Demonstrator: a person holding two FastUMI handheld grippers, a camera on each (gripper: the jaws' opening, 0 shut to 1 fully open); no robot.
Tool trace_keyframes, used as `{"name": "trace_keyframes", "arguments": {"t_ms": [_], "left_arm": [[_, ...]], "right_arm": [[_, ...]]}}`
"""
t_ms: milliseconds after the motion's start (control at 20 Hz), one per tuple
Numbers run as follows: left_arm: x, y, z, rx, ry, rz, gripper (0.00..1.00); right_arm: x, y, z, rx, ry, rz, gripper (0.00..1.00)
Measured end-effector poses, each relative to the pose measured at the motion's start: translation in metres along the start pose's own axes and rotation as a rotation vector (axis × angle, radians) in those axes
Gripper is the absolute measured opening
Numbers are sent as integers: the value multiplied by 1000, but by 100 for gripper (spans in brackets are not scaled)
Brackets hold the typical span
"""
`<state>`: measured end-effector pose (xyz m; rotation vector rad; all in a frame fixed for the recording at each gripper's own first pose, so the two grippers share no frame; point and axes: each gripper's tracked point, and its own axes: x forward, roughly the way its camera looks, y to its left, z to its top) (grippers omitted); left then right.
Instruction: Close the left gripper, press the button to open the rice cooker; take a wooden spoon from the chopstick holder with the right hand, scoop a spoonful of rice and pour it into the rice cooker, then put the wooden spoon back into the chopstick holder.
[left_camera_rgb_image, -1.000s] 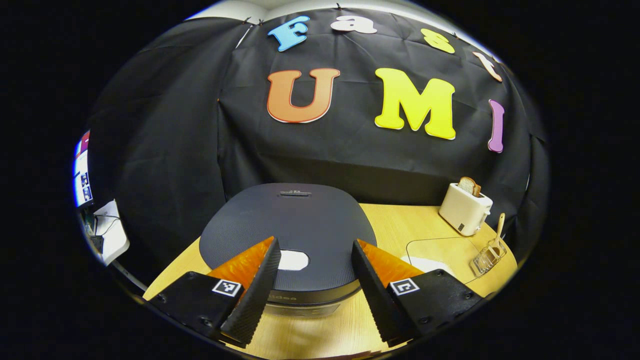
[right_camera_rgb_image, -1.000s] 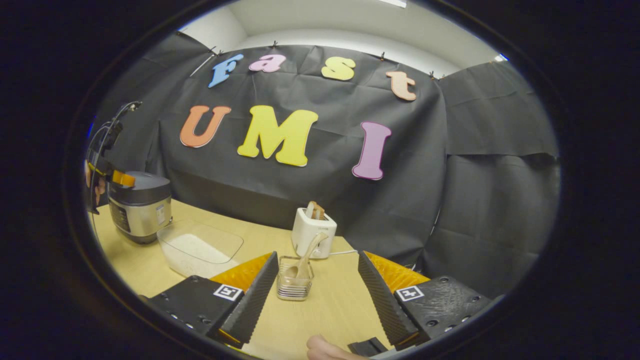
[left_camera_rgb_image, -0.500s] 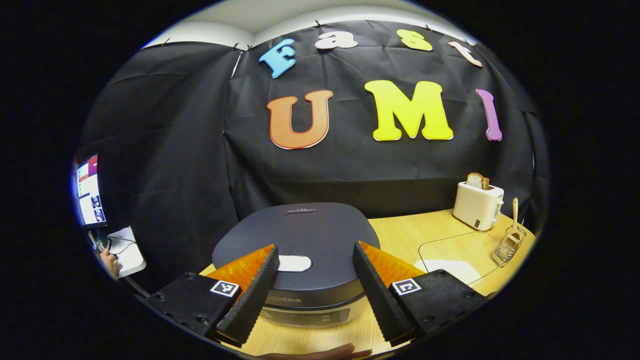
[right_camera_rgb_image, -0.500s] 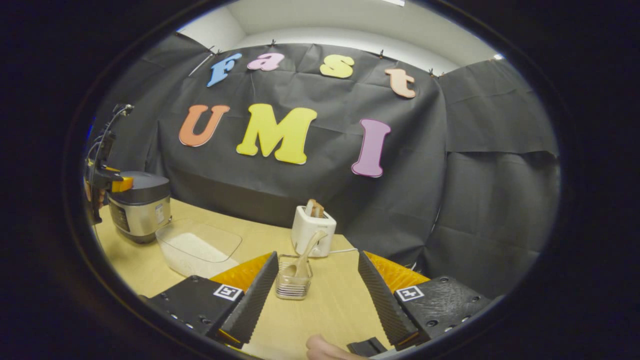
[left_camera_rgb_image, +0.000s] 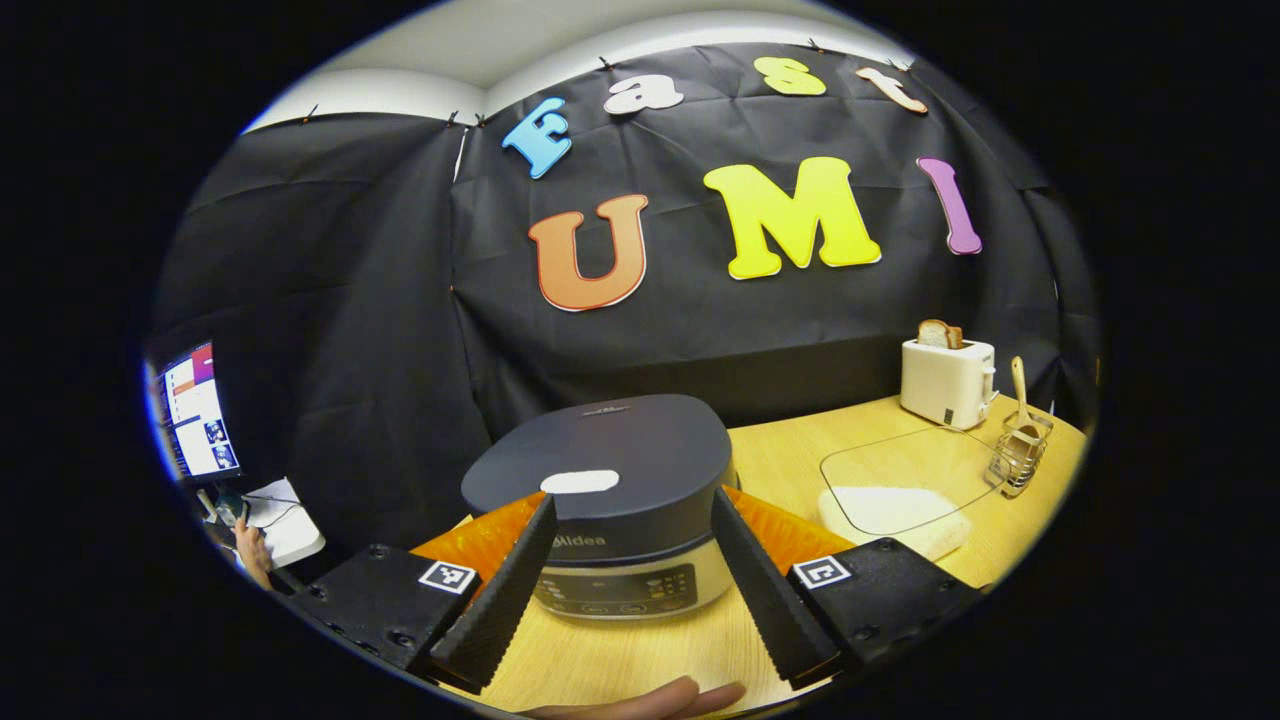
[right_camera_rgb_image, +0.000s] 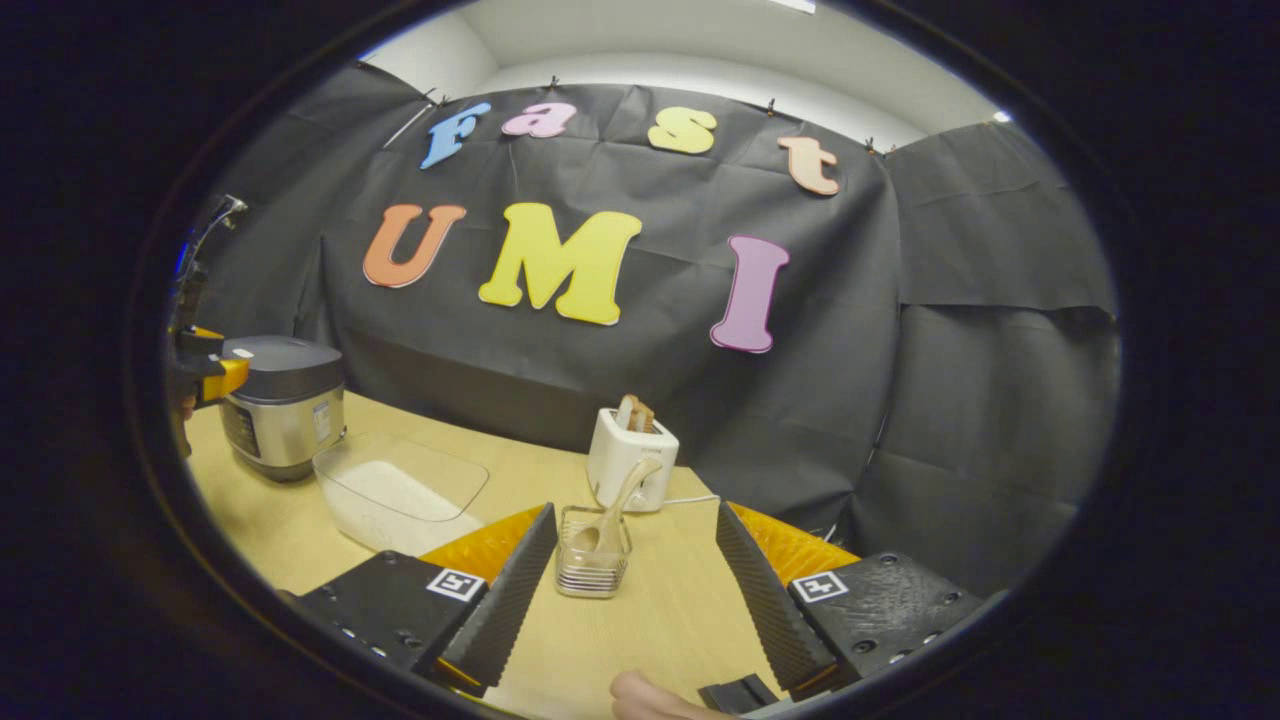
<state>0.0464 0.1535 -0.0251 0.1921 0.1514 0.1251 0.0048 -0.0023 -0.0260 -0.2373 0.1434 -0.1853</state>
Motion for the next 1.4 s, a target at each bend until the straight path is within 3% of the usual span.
{"name": "trace_keyframes", "arguments": {"t_ms": [250, 300, 350, 500, 800, 1400], "left_arm": [[-33, -27, -14, -24, -5, -17, 99], [-39, -33, -18, -44, 0, -21, 99], [-44, -42, -22, -83, 13, -31, 99], [-56, -64, -28, -148, 34, -75, 100], [-73, -87, -15, -100, -8, -127, 99], [-81, -73, -13, -105, -5, -104, 99]], "right_arm": [[-1, 11, 1, -5, -16, 4, 97], [-2, 14, 1, -9, -19, 7, 94], [-2, 19, 1, -13, -22, 13, 98], [-4, 32, 1, -22, -37, 30, 95], [-12, 41, 1, 7, -49, 35, 98], [-9, 29, 3, 60, -64, 22, 98]]}}
